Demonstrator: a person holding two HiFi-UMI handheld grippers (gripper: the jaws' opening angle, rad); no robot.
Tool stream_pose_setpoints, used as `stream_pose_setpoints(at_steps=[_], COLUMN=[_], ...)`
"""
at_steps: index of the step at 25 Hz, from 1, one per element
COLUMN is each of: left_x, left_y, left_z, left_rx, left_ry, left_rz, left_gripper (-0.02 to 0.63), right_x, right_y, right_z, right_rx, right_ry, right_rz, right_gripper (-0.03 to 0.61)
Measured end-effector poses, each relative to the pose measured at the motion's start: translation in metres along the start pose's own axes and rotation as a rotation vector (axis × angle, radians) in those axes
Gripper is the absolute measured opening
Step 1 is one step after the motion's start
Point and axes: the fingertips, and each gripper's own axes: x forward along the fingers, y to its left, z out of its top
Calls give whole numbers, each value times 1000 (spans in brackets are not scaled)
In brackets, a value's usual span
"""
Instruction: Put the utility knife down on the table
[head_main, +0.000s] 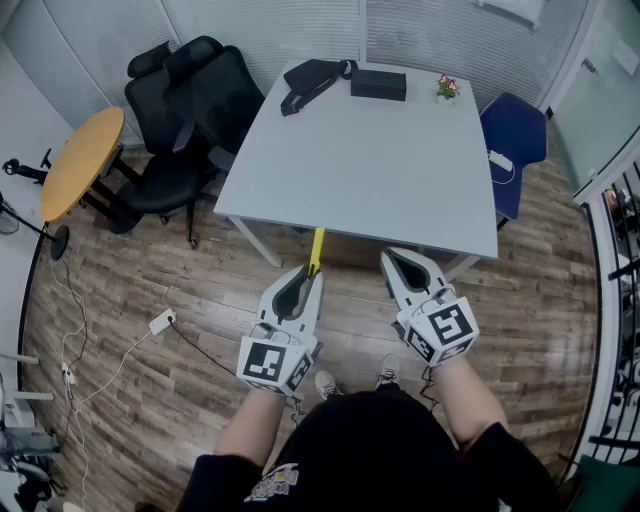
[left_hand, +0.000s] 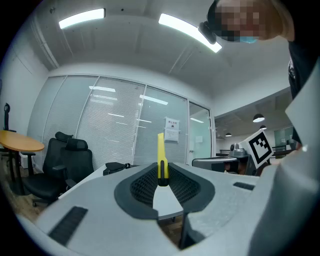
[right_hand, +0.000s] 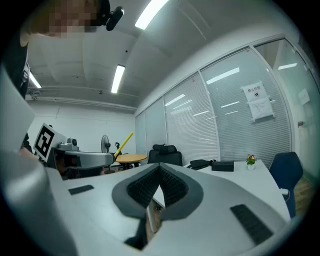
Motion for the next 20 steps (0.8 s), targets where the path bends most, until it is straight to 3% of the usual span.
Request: stream_pose_setpoints(at_steps=[20], left_x=[-19], left_y=[11], left_z=[-6], left_rx=[-21], left_ry=[7], left_rz=[0], left_gripper=[66], right_x=[1], right_y=[19], right_z=[-3], right_rx=[-4], right_ry=[5], right_rz=[-19], right_gripper=[4])
